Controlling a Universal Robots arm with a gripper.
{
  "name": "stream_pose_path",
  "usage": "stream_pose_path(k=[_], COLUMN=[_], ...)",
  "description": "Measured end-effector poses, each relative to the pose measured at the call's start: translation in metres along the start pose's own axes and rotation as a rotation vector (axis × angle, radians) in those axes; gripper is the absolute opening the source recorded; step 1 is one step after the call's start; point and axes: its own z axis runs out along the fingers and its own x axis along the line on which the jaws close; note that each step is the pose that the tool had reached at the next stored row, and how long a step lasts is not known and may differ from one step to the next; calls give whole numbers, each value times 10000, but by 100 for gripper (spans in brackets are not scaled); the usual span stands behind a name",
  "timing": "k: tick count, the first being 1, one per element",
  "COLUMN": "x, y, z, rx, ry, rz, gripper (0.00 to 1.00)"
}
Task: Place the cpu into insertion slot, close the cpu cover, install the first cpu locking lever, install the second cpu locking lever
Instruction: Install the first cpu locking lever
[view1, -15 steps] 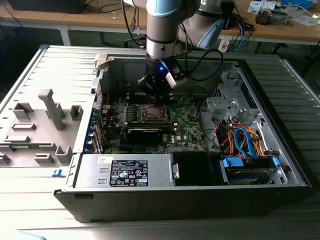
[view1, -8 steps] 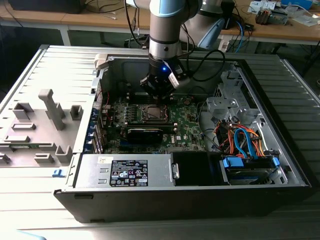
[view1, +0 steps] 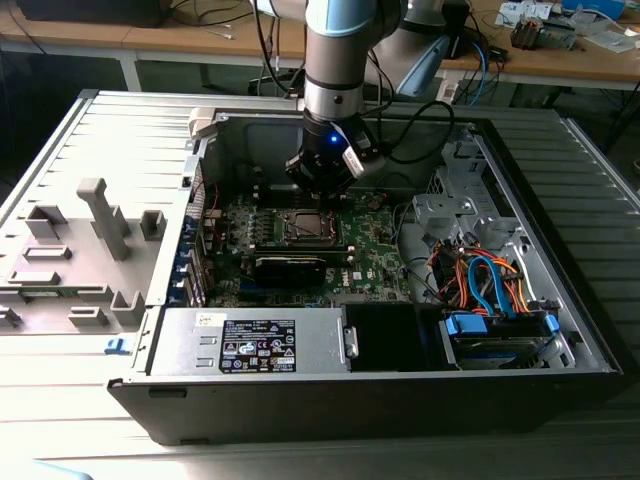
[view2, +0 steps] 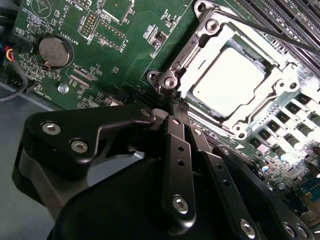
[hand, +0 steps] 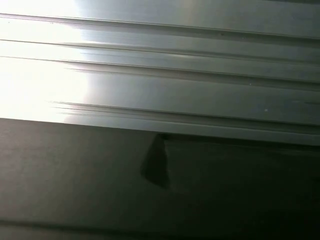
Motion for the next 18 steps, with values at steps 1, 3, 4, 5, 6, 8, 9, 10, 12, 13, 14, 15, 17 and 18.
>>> stream_pose_path(k=[1, 3, 4, 5, 6, 8, 9, 10, 12, 13, 14, 15, 17, 18], x=[0, -2, -2, 0, 1, -4, -2, -2, -4, -3, -3, -3, 5, 8], y=[2, 17, 32, 36, 37, 44, 41, 41, 40, 37, 32, 11, -57, -88], z=[0, 0, -4, -8, -13, -45, -72, -95, -129, -145, -149, -145, -149, -147], rx=[2, -9, -18, -21, -26, -59, -62, -68, -103, -122, -152, -194, -192, -195], ry=[0, -3, -2, 1, 0, -11, -8, -8, -15, -9, -20, -34, -24, -24], rz=[-3, -9, -14, -15, -14, -11, -11, -11, -13, -13, -11, -10, -12, -12], gripper=[11, 11, 11, 11, 11, 11, 11, 11, 11, 11, 11, 11, 11, 11])
